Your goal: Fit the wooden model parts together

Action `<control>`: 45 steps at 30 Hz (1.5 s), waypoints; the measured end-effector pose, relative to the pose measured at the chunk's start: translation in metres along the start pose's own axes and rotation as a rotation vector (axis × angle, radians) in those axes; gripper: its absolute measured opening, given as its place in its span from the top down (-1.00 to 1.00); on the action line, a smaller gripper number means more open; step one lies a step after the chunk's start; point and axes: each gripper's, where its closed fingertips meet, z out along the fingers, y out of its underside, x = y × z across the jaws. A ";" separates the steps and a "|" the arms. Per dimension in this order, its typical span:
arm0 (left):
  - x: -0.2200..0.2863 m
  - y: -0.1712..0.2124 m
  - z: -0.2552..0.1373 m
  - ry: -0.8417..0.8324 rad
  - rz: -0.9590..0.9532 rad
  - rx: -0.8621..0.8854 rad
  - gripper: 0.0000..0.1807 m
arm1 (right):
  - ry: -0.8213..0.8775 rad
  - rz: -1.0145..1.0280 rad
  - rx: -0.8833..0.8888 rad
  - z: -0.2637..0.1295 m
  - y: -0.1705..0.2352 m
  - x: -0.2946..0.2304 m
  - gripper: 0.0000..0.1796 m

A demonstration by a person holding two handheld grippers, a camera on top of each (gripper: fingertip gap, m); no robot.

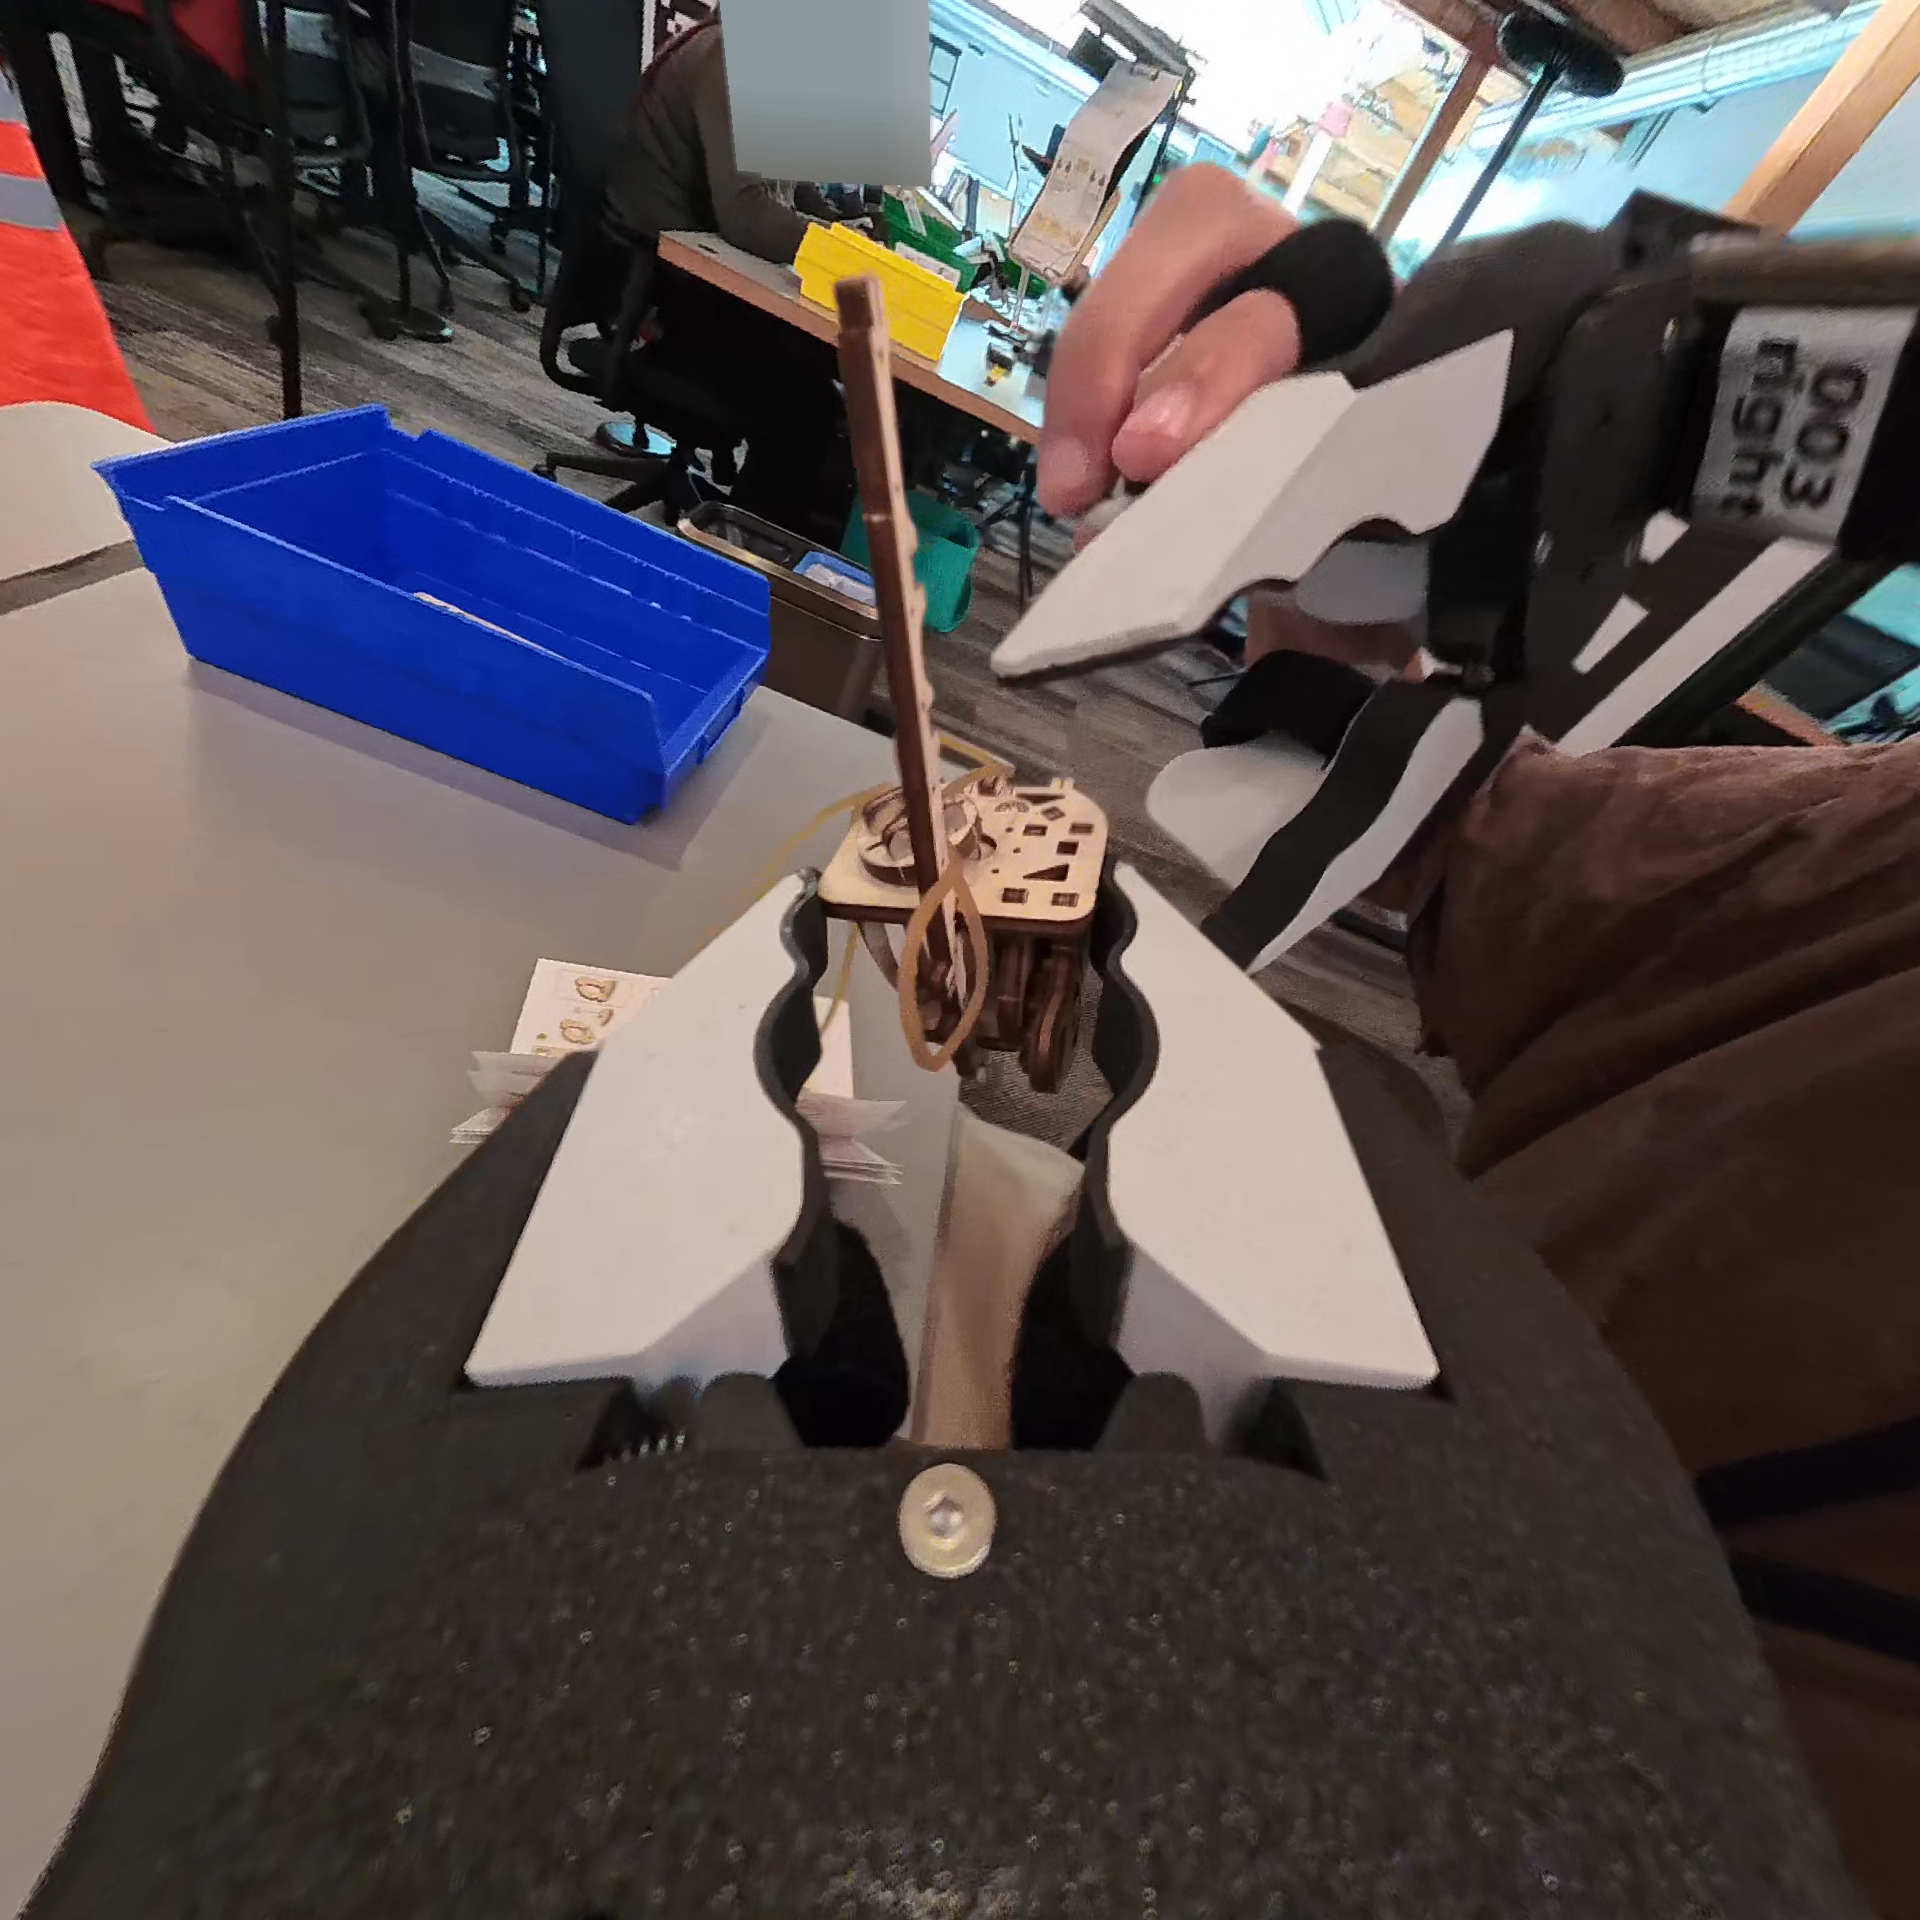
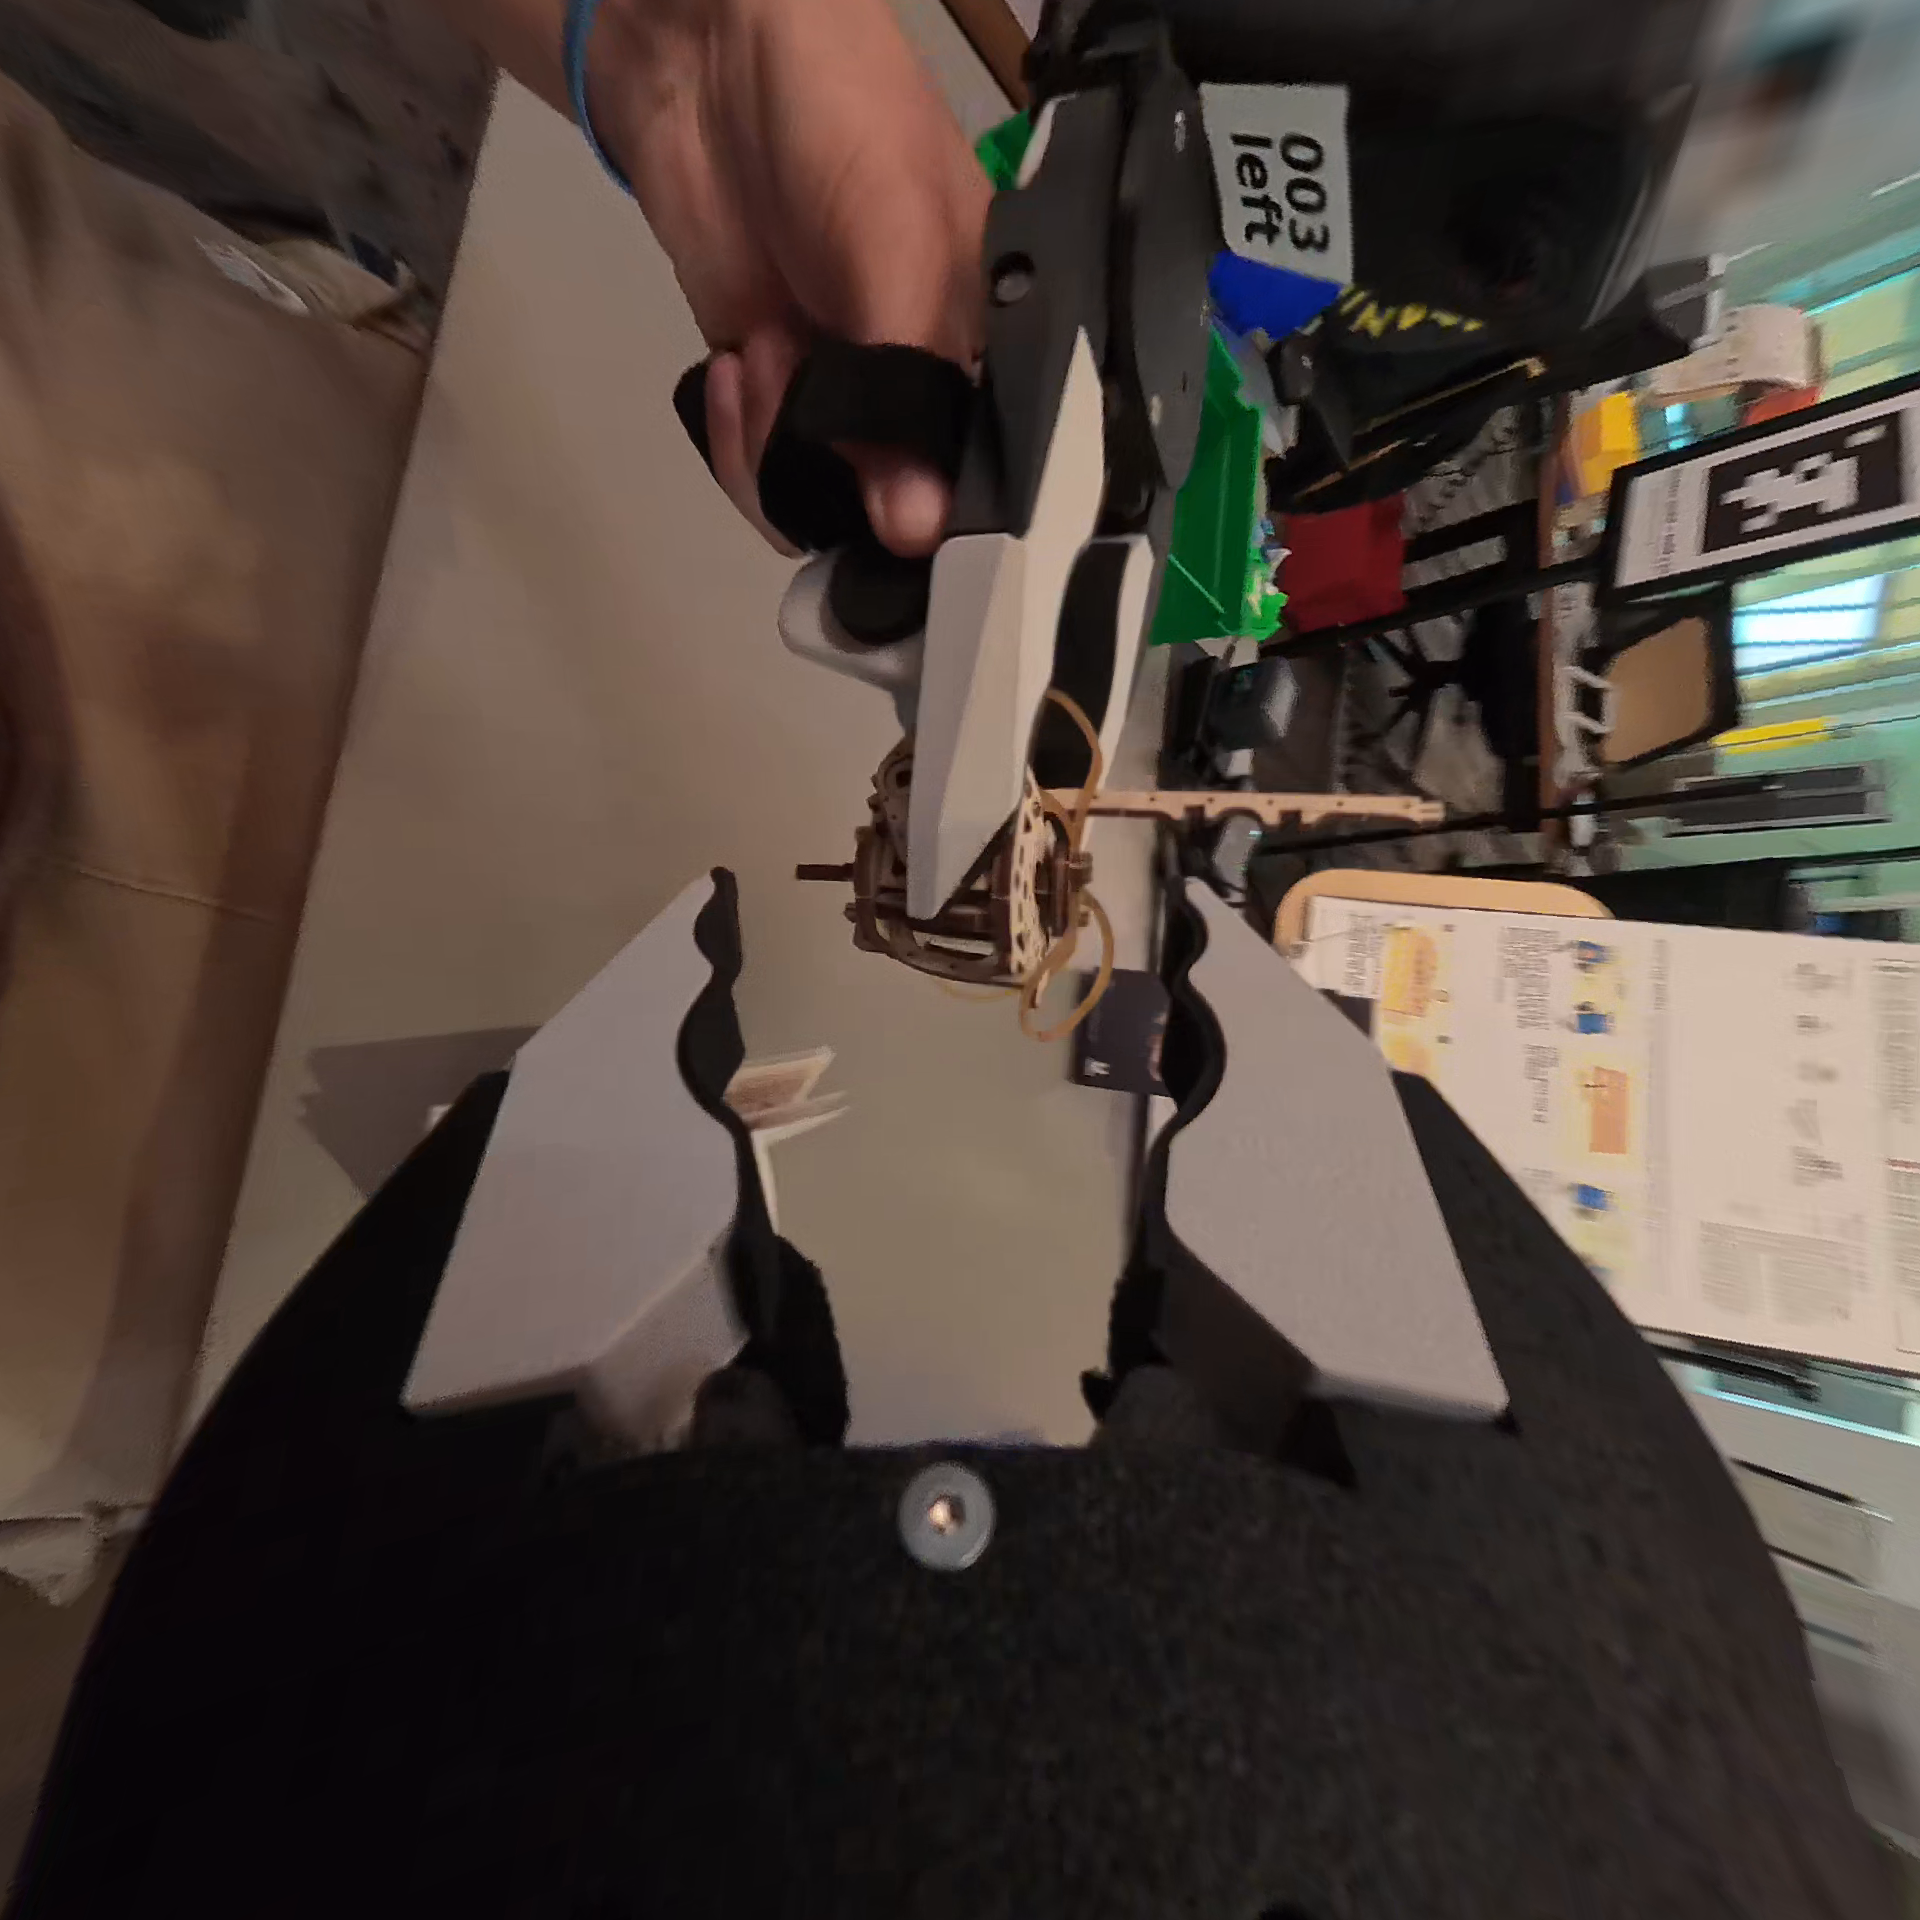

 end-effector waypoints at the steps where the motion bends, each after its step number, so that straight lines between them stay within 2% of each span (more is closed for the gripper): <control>1: -0.001 0.000 0.000 -0.016 0.022 -0.005 0.46 | -0.035 0.047 0.026 -0.003 -0.001 0.001 0.09; 4: -0.001 -0.001 -0.004 -0.076 0.128 -0.020 0.46 | -0.082 0.236 0.204 -0.023 -0.005 0.018 0.28; 8: 0.004 -0.010 -0.014 -0.154 0.288 -0.008 0.46 | -0.241 0.725 0.551 -0.041 -0.006 0.037 0.38; 9: 0.005 -0.011 -0.016 -0.178 0.332 -0.006 0.46 | -0.244 0.810 0.619 -0.038 -0.004 0.039 0.52; 12: 0.002 -0.009 -0.024 -0.312 0.382 0.043 0.45 | -0.124 0.911 0.787 -0.021 0.000 0.037 0.53; 14: 0.001 -0.003 -0.029 -0.376 0.369 0.110 0.45 | -0.050 0.945 0.883 -0.011 0.000 0.021 0.41; 15: 0.003 0.001 -0.030 -0.364 0.347 0.146 0.45 | -0.012 0.960 0.896 -0.006 0.003 0.010 0.36; 17: 0.007 0.007 -0.032 -0.324 0.276 0.200 0.46 | 0.051 1.049 0.918 0.006 0.012 -0.006 0.45; 19: 0.015 0.006 -0.034 -0.257 0.240 0.273 0.46 | -0.002 1.105 1.013 0.010 0.004 -0.030 0.48; 22: 0.019 0.002 -0.034 -0.171 0.152 0.338 0.46 | 0.082 1.093 1.003 0.024 0.010 -0.047 0.54; 24: 0.022 0.000 -0.033 -0.109 0.095 0.389 0.46 | 0.031 1.122 1.054 0.021 0.006 -0.048 0.67; 26: 0.024 0.004 -0.030 -0.061 0.070 0.398 0.46 | -0.064 1.175 1.084 0.023 0.002 -0.050 0.66; 29: 0.024 0.013 -0.021 -0.040 0.076 0.371 0.46 | -0.131 1.182 1.123 0.022 -0.004 -0.056 0.71; 35: 0.022 0.026 -0.008 -0.015 0.056 0.310 0.46 | -0.116 1.151 1.103 0.024 -0.004 -0.061 0.89; 45: 0.023 0.037 -0.005 -0.012 0.090 0.221 0.46 | -0.155 1.130 1.083 0.026 0.000 -0.065 0.95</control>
